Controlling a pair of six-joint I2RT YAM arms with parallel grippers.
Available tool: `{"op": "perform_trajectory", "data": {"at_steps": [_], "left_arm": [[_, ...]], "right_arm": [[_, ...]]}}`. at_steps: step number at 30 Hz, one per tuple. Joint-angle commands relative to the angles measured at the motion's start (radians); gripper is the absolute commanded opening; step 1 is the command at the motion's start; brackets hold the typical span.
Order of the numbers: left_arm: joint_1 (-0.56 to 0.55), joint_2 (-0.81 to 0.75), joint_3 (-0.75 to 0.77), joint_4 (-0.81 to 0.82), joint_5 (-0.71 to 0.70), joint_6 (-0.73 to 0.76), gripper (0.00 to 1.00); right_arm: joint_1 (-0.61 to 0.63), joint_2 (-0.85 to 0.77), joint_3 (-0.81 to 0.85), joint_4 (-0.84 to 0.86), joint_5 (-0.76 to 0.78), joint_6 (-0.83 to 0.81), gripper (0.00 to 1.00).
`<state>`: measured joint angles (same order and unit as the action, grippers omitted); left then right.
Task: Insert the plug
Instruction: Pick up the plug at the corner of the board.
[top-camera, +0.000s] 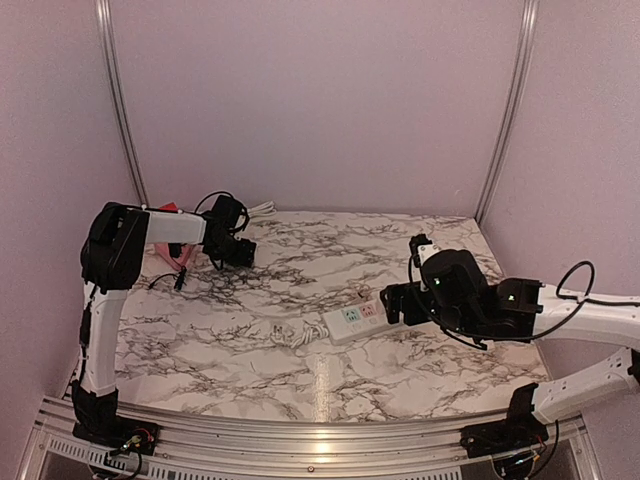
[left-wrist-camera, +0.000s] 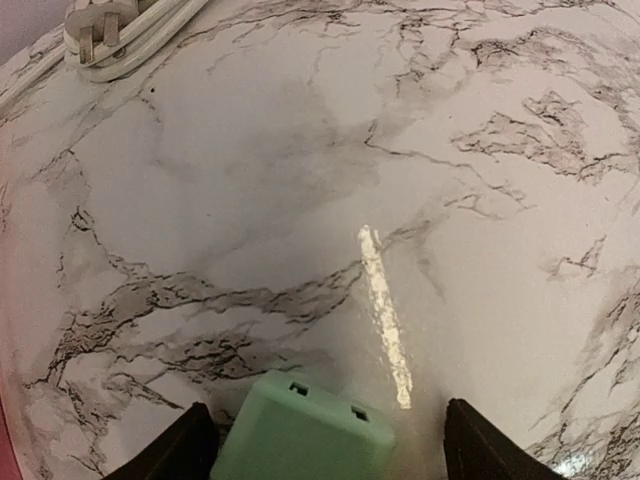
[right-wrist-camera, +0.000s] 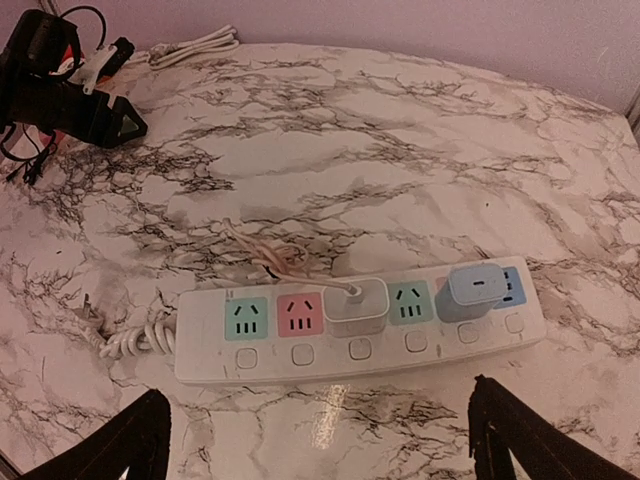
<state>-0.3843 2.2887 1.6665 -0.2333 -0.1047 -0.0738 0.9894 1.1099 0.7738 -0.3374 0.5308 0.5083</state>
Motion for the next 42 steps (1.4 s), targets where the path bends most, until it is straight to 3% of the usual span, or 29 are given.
{"op": "perform_trajectory", "data": {"at_steps": [1,5,11,19,30,35,42], "left_arm": [[0.002,-0.051,-0.044,-0.012,-0.023,-0.024,0.74],[0.002,-0.074,-0.056,-0.012,-0.042,-0.029,0.59],[0.001,-0.091,-0.06,-0.012,-0.044,-0.039,0.51],[-0.006,-0.11,-0.068,-0.006,0.012,-0.055,0.14],[-0.083,-0.255,-0.224,0.152,0.075,-0.033,0.1],[-0.144,-0.391,-0.422,0.407,0.23,0.035,0.09],[-0.301,-0.463,-0.489,0.431,0.229,0.213,0.08]], "right_arm": [[-0.004,0.015,0.044,0.03,-0.007,-0.008,0.98],[-0.004,0.026,0.037,0.039,-0.012,-0.005,0.98],[-0.004,0.025,0.029,0.042,-0.015,0.006,0.98],[-0.004,0.011,0.013,0.045,-0.02,0.012,0.98],[-0.004,0.028,0.016,0.064,-0.042,0.014,0.98],[-0.004,0.032,0.018,0.077,-0.086,0.022,0.98],[-0.004,0.052,0.06,0.084,-0.191,0.04,0.97]]}}
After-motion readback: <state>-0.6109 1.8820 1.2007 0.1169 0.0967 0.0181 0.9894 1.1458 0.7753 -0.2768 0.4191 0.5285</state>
